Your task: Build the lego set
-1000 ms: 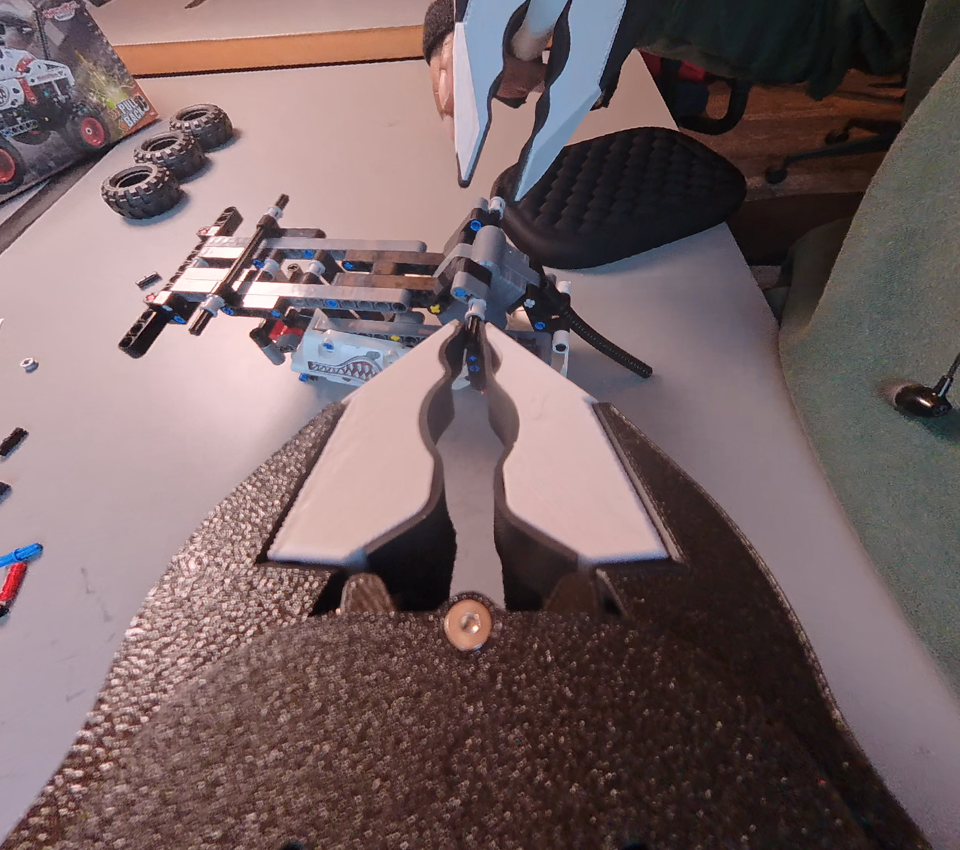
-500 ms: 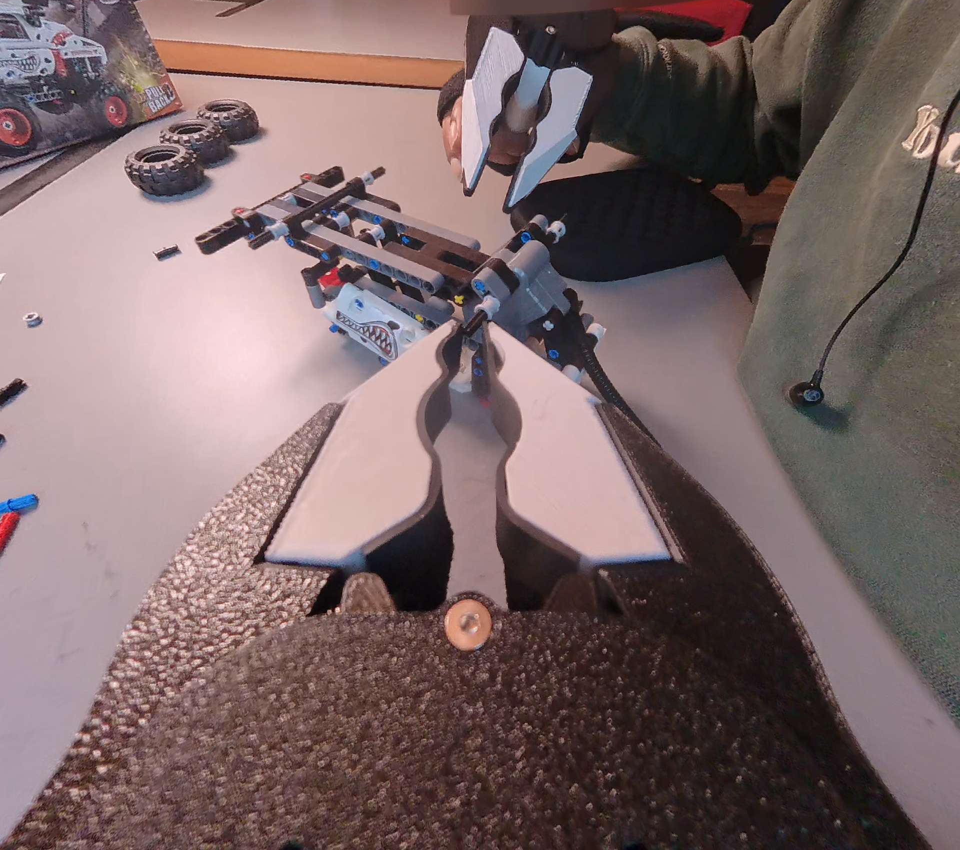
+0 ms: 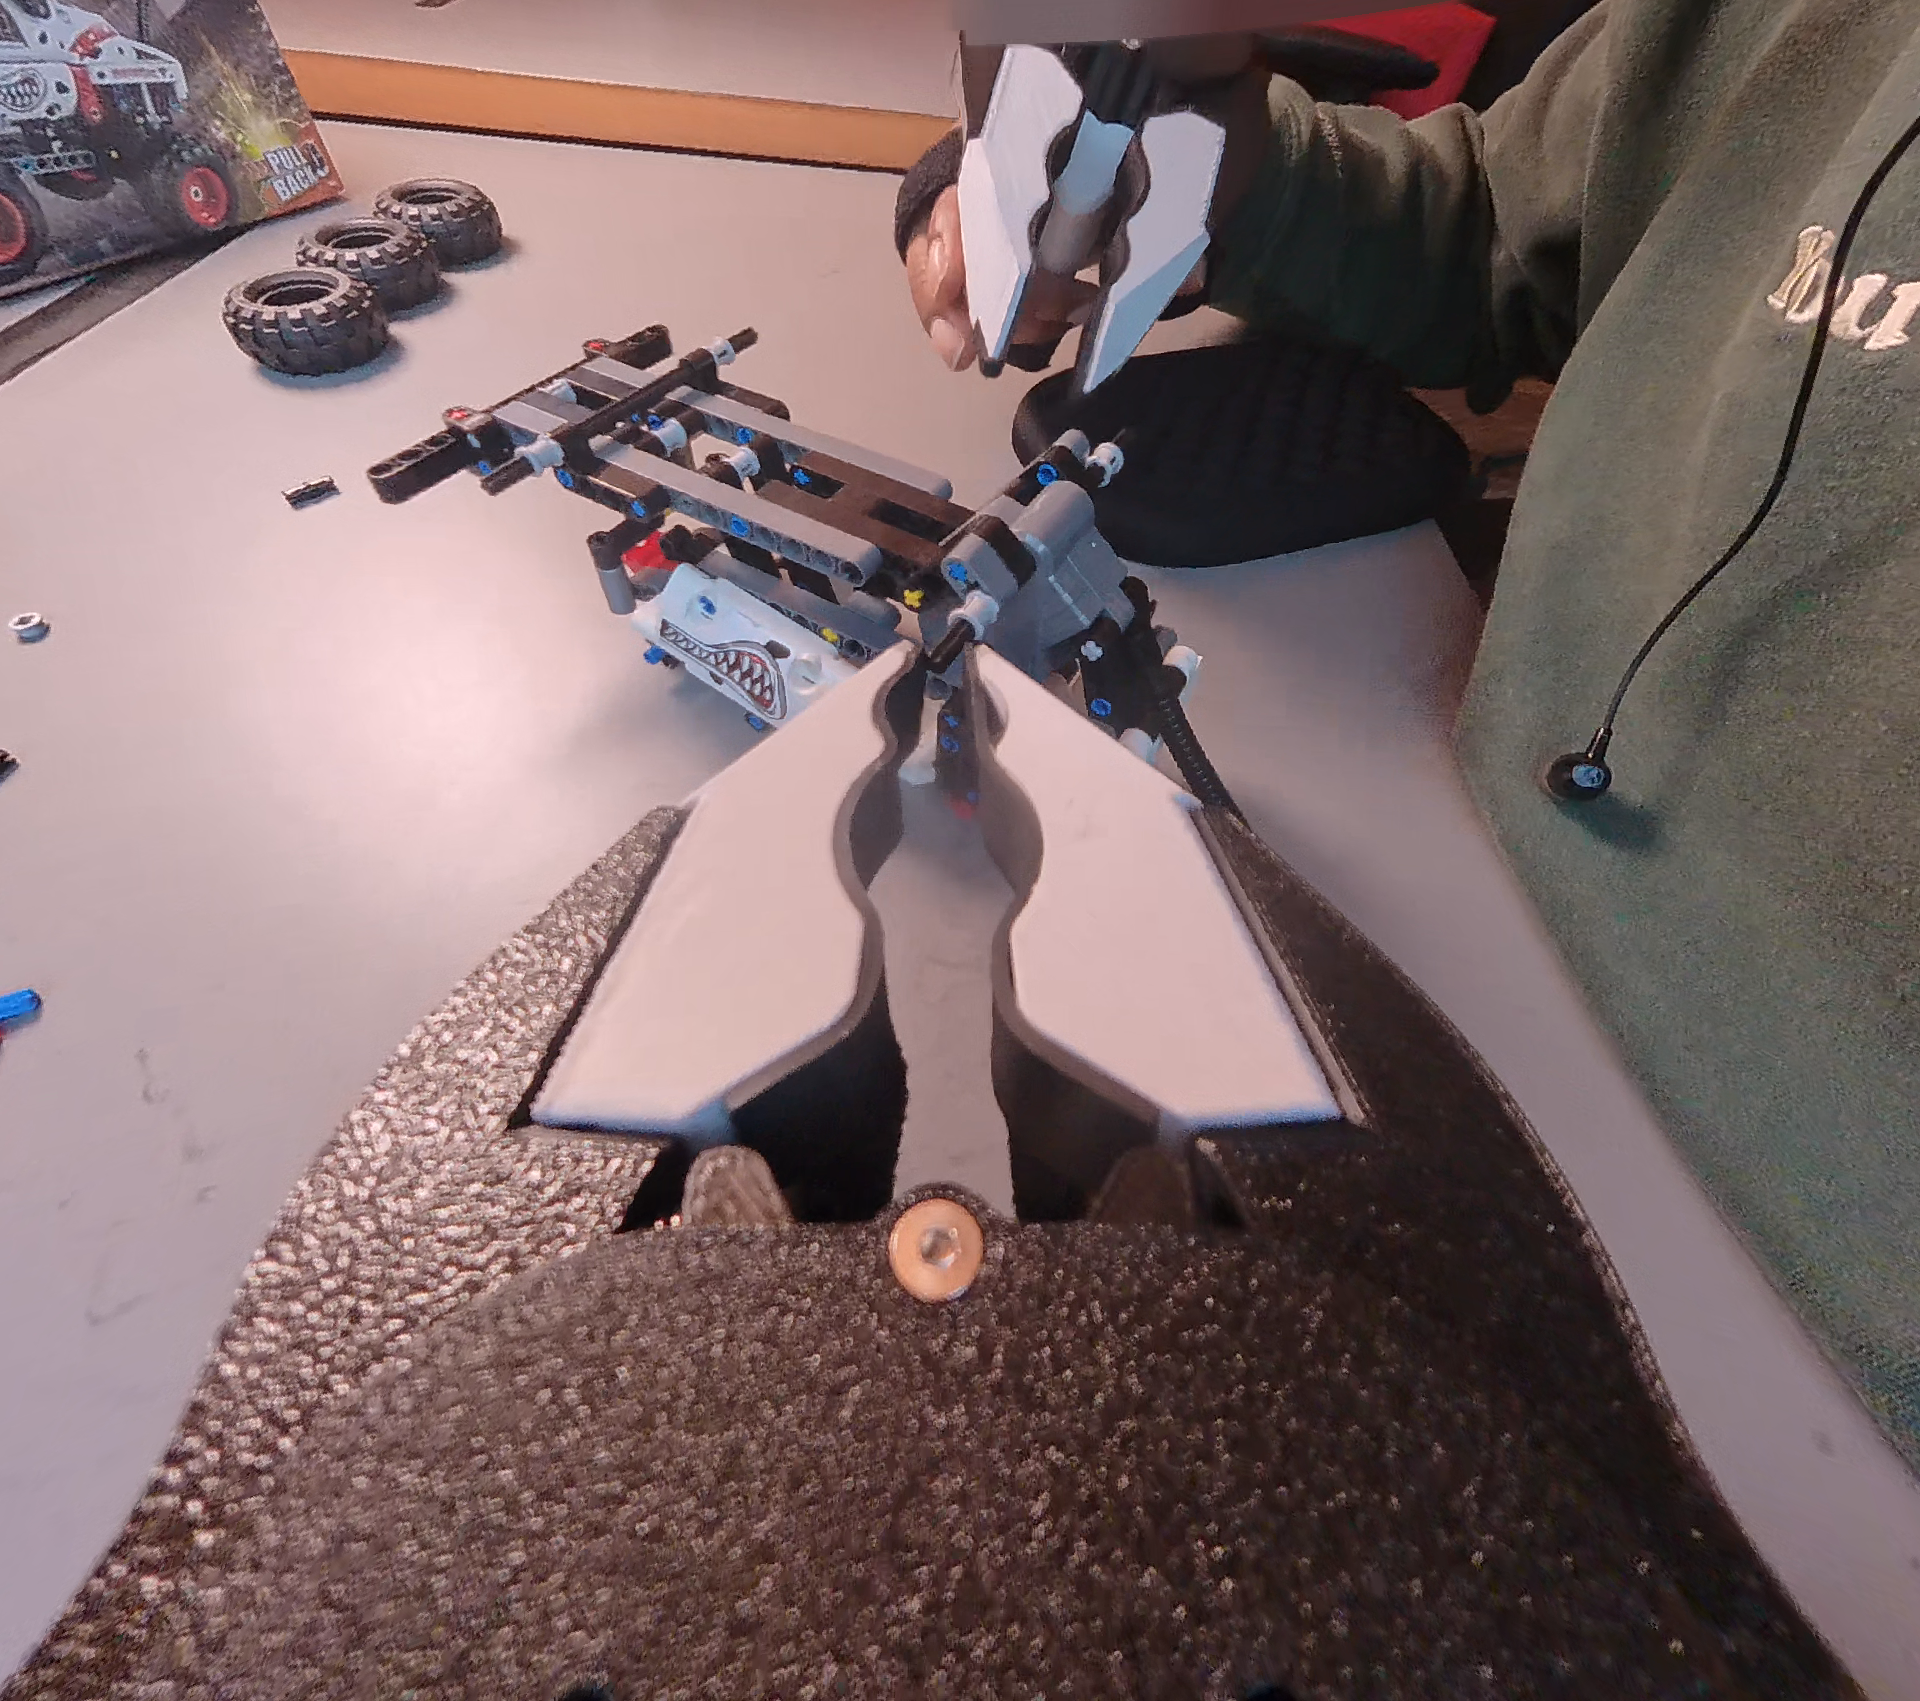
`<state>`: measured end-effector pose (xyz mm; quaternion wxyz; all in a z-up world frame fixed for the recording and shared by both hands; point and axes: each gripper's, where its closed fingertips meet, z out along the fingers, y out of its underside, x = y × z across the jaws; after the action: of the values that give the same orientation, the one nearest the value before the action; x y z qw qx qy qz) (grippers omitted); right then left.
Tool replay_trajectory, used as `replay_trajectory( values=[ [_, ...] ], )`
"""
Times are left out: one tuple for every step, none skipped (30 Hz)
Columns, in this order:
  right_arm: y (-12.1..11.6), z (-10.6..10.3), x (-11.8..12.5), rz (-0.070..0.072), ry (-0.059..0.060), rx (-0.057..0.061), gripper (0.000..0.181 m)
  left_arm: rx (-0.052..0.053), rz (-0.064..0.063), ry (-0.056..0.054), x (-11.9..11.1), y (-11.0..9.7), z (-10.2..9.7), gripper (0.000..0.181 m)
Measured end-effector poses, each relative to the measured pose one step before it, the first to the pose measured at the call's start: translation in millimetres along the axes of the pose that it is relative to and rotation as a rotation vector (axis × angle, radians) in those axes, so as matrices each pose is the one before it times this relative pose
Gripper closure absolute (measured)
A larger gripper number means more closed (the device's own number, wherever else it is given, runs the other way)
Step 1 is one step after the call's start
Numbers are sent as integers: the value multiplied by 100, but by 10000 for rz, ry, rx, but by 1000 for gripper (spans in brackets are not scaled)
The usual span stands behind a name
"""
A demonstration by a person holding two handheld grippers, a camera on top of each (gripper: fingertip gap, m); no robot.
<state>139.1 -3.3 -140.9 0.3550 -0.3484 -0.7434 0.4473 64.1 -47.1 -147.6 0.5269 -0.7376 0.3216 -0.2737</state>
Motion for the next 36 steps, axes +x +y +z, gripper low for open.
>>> replay_trajectory(
  values=[
    [-488,134,-424,69,-156,3,161,-62,55,67,190,1,60,175],
    [-512,202,-414,35,-110,-21,158,-69,46,108,270,-10,88,175],
    [-426,290,-381,12,-51,-81,156,-62,42,147,365,-29,125,176],
    [-201,371,-336,-11,1,-187,154,-65,80,153,422,-5,172,176],
    [106,419,-290,-84,54,-326,154,-77,108,152,451,4,188,177],
    [306,366,-170,-186,135,-382,153,-52,102,131,435,-43,172,177],
    [297,256,-46,-219,187,-294,153,-32,96,111,378,-64,151,178],
    [192,127,85,-91,190,-159,154,-20,75,48,268,-69,115,178],
    [24,-43,209,58,168,-43,158,-10,64,32,210,-54,88,178],
    [18,-113,219,90,119,-71,163,16,48,50,199,-85,54,177],
    [-47,-163,177,-3,103,-54,166,28,26,46,177,-113,30,176],
    [-67,-189,105,-35,58,-54,166,-3,16,5,97,-54,22,175],
    [-55,-157,149,32,53,-75,166,11,11,-17,64,-91,18,174],
    [-31,-107,88,33,18,-96,165,34,5,-27,63,-121,29,172],
    [30,-33,-4,-56,14,-120,165,30,20,-52,40,-135,55,172],
    [171,9,-78,-164,14,-186,165,-24,55,-91,-8,-77,100,172],
    [77,-36,-72,-169,32,-127,167,-93,81,-120,-46,21,100,172],
    [100,-60,31,-133,103,-130,167,-121,85,-105,-36,73,90,174],
    [32,-78,55,-82,108,-78,167,-81,82,-87,11,26,54,176],
    [36,-84,5,-49,85,-63,167,-54,65,-74,23,-19,4,176],
    [83,-46,-18,-92,96,-96,168,-42,44,-75,-32,-14,-46,177],
    [98,-69,21,-161,153,-107,168,-8,-10,-14,8,-55,-88,177],
    [80,-93,24,-120,130,-83,168,8,-64,-21,-48,-59,-85,177],
    [68,-106,7,-56,83,-51,168,12,-44,-22,-40,-47,-78,176],
    [65,-93,-1,-68,74,-32,168,-8,-10,-37,-34,-23,-56,177],
    [101,-92,48,-132,108,-59,168,-28,37,-56,-36,-4,-25,177],
    [112,-118,79,-172,130,-92,168,-51,42,-34,19,7,8,177],
    [128,-153,99,-122,116,-95,169,-39,32,-10,64,-8,40,176],
    [123,-164,80,-47,77,-60,170,-19,7,36,142,-38,84,175],
    [102,-164,39,-5,42,-22,172,-44,-19,81,221,-18,129,173],
    [105,-116,-56,-36,4,-19,174,-71,-30,88,234,4,173,171],
    [96,-30,-197,-85,-40,-28,173,-40,-28,103,281,-43,199,169],
    [-35,43,-43,-108,80,14,173,-27,-9,104,291,-79,222,168],
    [-56,59,-35,-139,63,11,173,-61,53,14,133,-51,194,166],
    [-43,39,-19,-150,35,-19,173,-73,77,-77,-58,-74,97,165],
    [71,-37,175,-201,121,-92,173,0,28,-107,-160,-251,-5,163]
  ],
)
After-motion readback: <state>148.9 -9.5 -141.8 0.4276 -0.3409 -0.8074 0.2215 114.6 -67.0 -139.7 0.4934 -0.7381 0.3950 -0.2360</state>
